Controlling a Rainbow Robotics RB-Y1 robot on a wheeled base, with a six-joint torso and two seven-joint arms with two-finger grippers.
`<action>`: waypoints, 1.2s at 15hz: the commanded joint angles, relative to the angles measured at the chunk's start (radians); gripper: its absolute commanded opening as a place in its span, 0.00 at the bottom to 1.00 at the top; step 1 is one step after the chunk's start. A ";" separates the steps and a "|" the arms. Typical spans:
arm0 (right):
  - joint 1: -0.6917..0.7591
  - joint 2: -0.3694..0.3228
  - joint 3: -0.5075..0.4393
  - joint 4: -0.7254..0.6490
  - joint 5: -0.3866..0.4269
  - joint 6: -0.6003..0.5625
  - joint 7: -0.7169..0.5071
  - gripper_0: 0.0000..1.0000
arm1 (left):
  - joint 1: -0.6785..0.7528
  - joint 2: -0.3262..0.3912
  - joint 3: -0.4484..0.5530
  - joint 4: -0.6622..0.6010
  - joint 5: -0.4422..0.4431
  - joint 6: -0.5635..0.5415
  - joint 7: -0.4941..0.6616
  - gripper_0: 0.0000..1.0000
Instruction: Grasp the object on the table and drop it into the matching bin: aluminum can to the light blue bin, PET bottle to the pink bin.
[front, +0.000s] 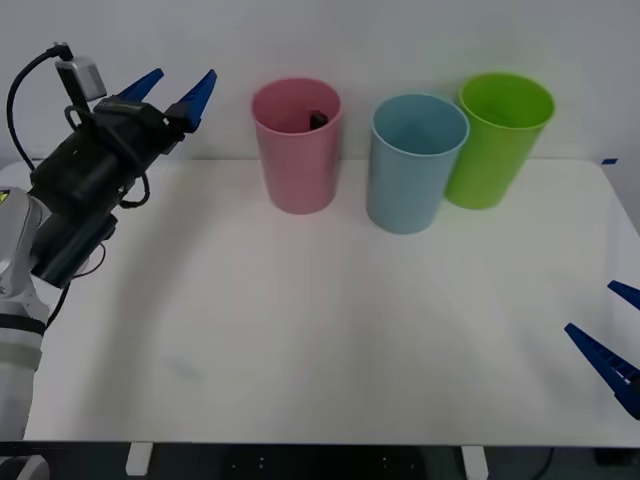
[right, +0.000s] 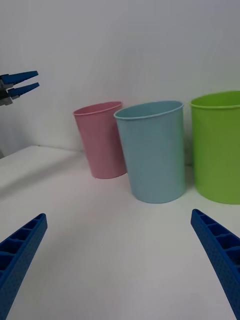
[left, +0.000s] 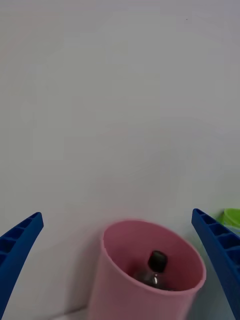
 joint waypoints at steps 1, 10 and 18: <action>0.000 0.000 0.000 0.000 0.000 0.000 0.000 1.00 | 0.060 0.008 0.091 -0.022 0.000 -0.111 -0.013 1.00; 0.000 0.000 0.000 0.000 0.000 0.000 0.000 1.00 | 0.307 0.106 0.233 -0.094 0.114 -0.302 -0.135 1.00; 0.000 0.000 0.000 0.000 0.000 0.000 0.000 1.00 | 0.530 0.205 0.342 -0.097 0.237 -0.517 -0.231 1.00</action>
